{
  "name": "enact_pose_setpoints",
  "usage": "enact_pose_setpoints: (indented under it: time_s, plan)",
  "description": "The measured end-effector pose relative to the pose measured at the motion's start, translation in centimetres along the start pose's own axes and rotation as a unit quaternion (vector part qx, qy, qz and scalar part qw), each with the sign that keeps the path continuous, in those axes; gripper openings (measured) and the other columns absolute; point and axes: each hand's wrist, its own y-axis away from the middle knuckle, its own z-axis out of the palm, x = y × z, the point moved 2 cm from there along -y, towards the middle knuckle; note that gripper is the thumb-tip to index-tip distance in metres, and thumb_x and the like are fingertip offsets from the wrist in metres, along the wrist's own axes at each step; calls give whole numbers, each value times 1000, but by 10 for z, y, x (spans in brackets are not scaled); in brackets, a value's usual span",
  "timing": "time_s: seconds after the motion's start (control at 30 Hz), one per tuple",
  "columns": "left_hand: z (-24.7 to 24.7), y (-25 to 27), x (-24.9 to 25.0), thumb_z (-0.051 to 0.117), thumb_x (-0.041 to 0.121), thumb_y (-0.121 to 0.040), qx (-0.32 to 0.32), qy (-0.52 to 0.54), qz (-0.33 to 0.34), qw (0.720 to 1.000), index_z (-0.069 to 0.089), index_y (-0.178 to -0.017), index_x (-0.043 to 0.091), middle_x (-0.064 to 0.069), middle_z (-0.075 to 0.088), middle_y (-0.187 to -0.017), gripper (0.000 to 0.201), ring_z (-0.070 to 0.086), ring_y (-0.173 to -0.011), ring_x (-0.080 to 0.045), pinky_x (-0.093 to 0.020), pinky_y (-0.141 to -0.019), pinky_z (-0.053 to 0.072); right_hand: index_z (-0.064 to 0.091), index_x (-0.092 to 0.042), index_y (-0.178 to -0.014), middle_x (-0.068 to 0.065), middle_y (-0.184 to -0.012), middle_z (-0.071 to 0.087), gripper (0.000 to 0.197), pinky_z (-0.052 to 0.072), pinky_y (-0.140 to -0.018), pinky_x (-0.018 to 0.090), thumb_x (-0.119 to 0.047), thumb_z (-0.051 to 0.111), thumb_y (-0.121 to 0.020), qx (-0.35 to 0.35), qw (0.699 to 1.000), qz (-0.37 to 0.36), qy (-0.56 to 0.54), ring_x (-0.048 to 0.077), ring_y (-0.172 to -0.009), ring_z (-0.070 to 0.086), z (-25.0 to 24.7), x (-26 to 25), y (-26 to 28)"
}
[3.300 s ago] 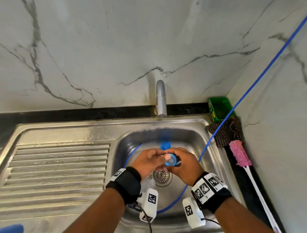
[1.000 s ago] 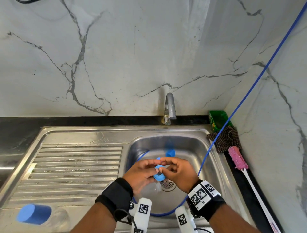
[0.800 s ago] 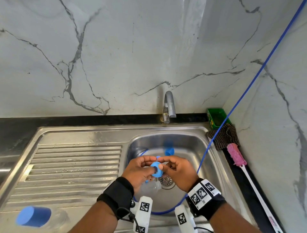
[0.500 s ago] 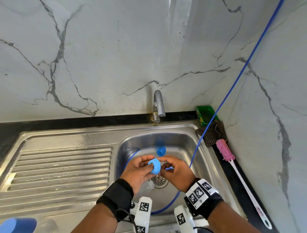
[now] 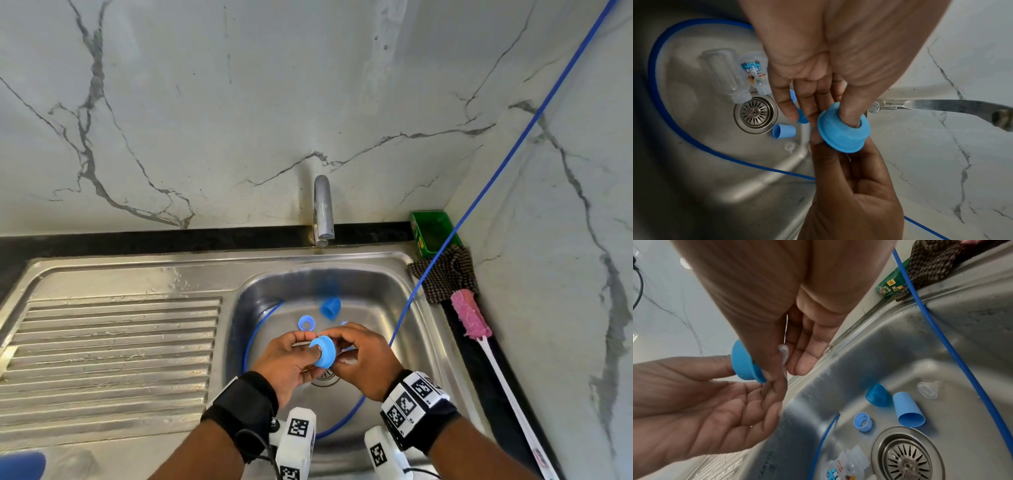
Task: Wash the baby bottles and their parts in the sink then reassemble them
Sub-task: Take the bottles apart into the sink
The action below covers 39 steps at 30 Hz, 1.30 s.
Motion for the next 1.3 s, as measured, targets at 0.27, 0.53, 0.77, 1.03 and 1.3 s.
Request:
enact_pose_setpoints:
  time_s: [0.27, 0.53, 0.77, 1.03, 1.3]
  plan:
    - [4, -23, 2, 53, 8, -101, 14, -28, -9, 999, 60, -120, 7, -17, 74, -111, 20, 72, -80, -15, -25, -69, 58, 72, -17, -115, -7, -104, 64, 41, 53, -76, 14, -7, 82, -77, -5, 1000, -8, 4, 7, -86, 66, -1, 22, -22]
    - [-16, -58, -13, 43, 7, -102, 74, -135, -54, 987, 62, -114, 9, -14, 73, -95, 23, 72, -69, -20, -23, -50, 49, 76, -21, -109, -15, -94, 69, 34, 54, -77, 16, -10, 80, -77, -18, 995, 98, 24, 2, -78, 66, 21, 69, -27]
    - [-58, -121, -17, 61, 14, -89, 193, -379, -58, 903, 69, -107, 12, -14, 73, -99, 19, 69, -92, -32, -27, -75, 49, 75, -12, -110, 15, -110, 65, 29, 52, -90, 33, -8, 70, -82, -84, 940, 266, 195, 32, -101, 66, 25, 145, -38]
    - [-73, -165, -6, 57, 17, -93, 163, -514, -110, 835, 65, -113, 11, -15, 68, -116, 22, 64, -106, -33, -28, -75, 42, 67, -16, -125, 12, -126, 63, 37, 48, -99, 32, -16, 64, -89, -104, 890, 349, 275, 30, -117, 61, 12, 167, -52]
    - [-66, -150, 5, 62, 22, -95, 188, -522, -51, 831, 48, -142, 15, -16, 44, -145, 50, 56, -124, -31, -33, -101, 43, 70, -16, -116, 6, -120, 66, 27, 51, -94, 32, -19, 68, -89, -55, 917, 315, 237, 23, -109, 64, -14, 130, -59]
